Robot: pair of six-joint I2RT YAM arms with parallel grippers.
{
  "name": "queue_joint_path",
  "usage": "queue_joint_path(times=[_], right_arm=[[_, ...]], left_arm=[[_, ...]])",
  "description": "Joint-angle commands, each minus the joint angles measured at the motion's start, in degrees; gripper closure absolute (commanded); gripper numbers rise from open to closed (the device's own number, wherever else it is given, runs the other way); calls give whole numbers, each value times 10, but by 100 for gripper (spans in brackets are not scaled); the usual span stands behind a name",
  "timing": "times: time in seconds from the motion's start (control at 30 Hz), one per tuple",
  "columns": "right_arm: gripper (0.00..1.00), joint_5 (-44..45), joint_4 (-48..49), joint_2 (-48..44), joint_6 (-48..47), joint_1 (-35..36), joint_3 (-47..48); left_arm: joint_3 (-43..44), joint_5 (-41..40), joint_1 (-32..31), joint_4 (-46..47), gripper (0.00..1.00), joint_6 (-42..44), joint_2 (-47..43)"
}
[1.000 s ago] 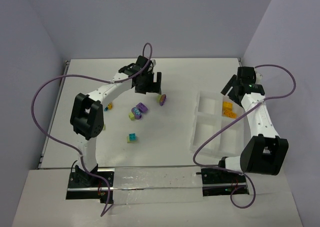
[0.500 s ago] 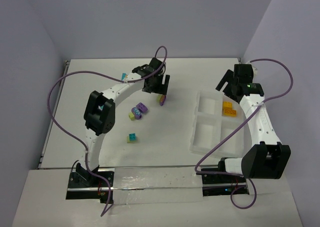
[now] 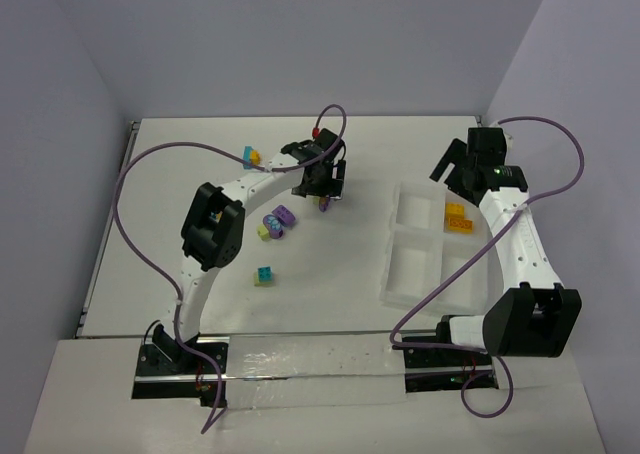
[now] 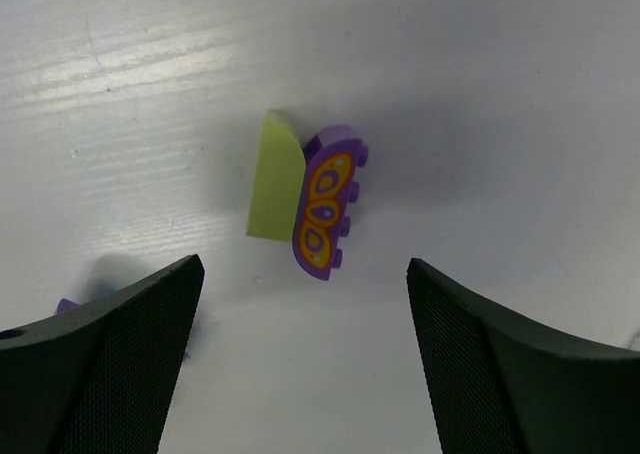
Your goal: Sort the legos into containers by color
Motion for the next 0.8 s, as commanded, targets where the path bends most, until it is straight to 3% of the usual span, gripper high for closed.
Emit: queue_joint_path(times=[0.0, 0.2, 0.3, 0.77], right_arm=[[6, -2, -2, 4, -6, 6, 32], [6, -6, -2, 5, -3, 8, 29], [6, -8, -1, 5, 0, 10, 29], [5, -48, -10, -3, 2, 12, 59]], left_arm=[[45, -23, 1, -1, 3, -9, 21], [105, -26, 2, -17, 1, 19, 72], [110, -36, 2, -9, 5, 25, 84], [88, -44, 2, 6, 58, 55, 58]])
